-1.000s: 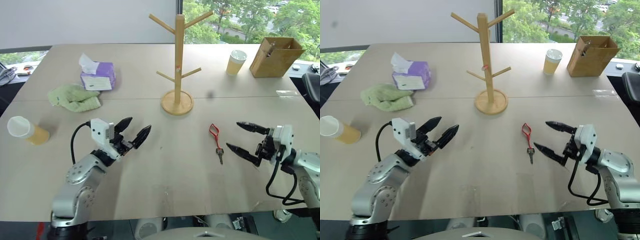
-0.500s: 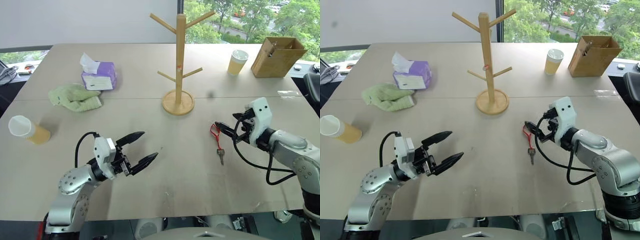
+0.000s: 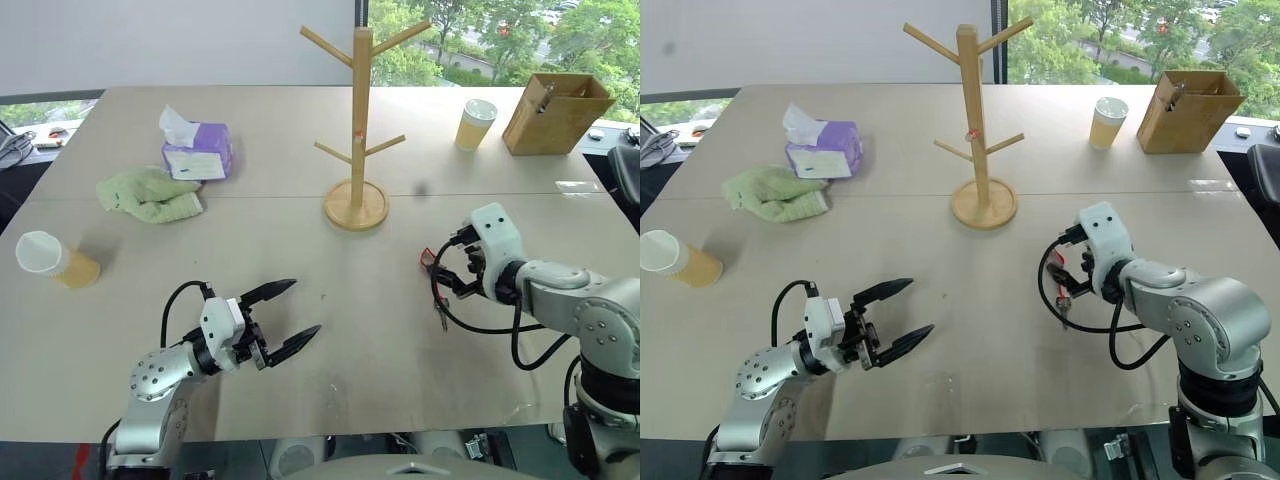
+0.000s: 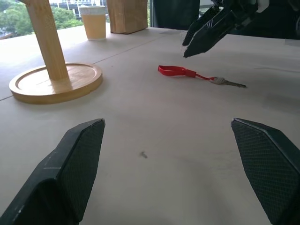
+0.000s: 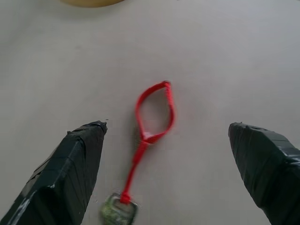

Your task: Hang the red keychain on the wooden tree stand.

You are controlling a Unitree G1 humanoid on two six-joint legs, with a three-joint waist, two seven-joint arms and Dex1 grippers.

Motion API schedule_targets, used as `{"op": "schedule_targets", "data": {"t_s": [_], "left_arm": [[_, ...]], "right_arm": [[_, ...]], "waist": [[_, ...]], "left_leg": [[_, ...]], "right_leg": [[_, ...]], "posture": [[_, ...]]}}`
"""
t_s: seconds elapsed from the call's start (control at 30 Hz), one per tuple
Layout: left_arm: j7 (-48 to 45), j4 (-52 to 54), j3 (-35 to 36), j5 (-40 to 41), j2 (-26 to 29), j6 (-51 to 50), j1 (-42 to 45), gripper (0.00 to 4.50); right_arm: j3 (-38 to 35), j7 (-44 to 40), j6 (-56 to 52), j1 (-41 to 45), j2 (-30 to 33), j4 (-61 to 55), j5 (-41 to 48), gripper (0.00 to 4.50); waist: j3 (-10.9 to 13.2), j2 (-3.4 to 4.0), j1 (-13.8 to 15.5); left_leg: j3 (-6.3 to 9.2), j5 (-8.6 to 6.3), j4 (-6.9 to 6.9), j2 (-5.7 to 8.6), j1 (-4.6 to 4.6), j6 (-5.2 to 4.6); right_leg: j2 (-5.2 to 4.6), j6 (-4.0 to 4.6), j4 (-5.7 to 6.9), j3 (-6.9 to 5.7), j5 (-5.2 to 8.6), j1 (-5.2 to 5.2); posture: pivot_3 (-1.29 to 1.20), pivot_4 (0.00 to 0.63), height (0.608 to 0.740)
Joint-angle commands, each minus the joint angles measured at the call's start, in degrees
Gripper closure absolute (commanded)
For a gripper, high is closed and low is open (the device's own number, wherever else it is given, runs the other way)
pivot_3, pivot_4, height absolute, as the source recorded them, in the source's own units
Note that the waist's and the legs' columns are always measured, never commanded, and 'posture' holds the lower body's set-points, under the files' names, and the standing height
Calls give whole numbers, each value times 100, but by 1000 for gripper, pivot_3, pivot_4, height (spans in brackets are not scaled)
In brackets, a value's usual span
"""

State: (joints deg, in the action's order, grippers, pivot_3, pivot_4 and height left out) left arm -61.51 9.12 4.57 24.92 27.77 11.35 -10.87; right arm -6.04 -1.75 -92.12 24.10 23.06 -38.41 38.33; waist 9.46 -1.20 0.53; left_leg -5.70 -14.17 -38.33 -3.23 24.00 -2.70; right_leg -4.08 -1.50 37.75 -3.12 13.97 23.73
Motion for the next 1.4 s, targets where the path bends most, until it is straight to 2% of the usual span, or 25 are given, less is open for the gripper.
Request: {"op": "schedule_targets", "data": {"t_s": [0.03, 0.5, 0.9, 1.0, 1.07, 1.17, 1.2, 1.3, 1.4], "left_arm": [[-10, 13, -6, 13, 6, 163, 17, 36], [58, -105, -37, -29, 42, 232, 200, 36], [52, -86, -37, -29, 97, 189, 222, 36], [59, -82, -42, -27, 101, 187, 209, 0], [69, -71, -44, -22, 95, 182, 201, 0], [83, -45, -50, -23, 90, 181, 180, 0], [87, -38, -51, -23, 89, 180, 173, 0], [104, -21, -54, -18, 84, 166, 161, 0], [131, -15, -49, -9, 75, 159, 152, 0]], "right_arm": [[-133, 42, -38, -27, -249, -193, 54, 0], [198, 211, 98, -406, -633, 83, -670, 0], [1212, -157, 990, -487, -250, 229, -1194, 0], [1332, -268, 1008, -512, -110, 187, -1240, 918], [1352, -316, 948, -517, -120, 183, -1237, 1873], [1276, -390, 929, -537, -168, 167, -1244, 2886], [1252, -416, 924, -544, -165, 159, -1246, 3474], [1232, -480, 933, -558, -133, 142, -1271, 4474], [1228, -535, 1029, -569, -53, 120, -1321, 4474]], "waist": [[0, 0, -7], [1, 1, -80], [-1, -2, -151], [-1, -2, -147], [-1, -2, -141], [-1, -2, -138], [-1, -2, -137], [-1, -1, -130], [-1, -1, -128]], "left_leg": [[0, 0, 0, 0, 0, 0], [3, 0, 2, -1, 0, 0], [3, 0, 4, -4, -2, 1], [3, 0, 8, -4, -2, 1], [3, 0, 10, -3, -1, 1], [3, 0, 11, -3, -1, 1], [3, -1, 11, -4, -1, 1], [3, -1, 11, -3, -1, 1], [4, -1, 11, -3, 1, 1]], "right_leg": [[0, 0, 0, 0, 0, 0], [0, 0, -1, -5, 1, 0], [1, -1, -5, -4, 3, 0], [0, 0, -7, -4, 3, 0], [0, 0, -11, -4, 3, 0], [-3, 0, -12, -6, 3, 0], [-3, 1, -13, -5, 3, 0], [-5, 1, -14, -6, 4, 0], [-7, 1, -15, -8, 4, 0]], "posture": [[0, 150, 740], [0, 150, 740], [0, 150, 740], [0, 150, 740], [0, 150, 740], [0, 150, 740], [0, 150, 740], [0, 150, 740], [0, 150, 740]]}}
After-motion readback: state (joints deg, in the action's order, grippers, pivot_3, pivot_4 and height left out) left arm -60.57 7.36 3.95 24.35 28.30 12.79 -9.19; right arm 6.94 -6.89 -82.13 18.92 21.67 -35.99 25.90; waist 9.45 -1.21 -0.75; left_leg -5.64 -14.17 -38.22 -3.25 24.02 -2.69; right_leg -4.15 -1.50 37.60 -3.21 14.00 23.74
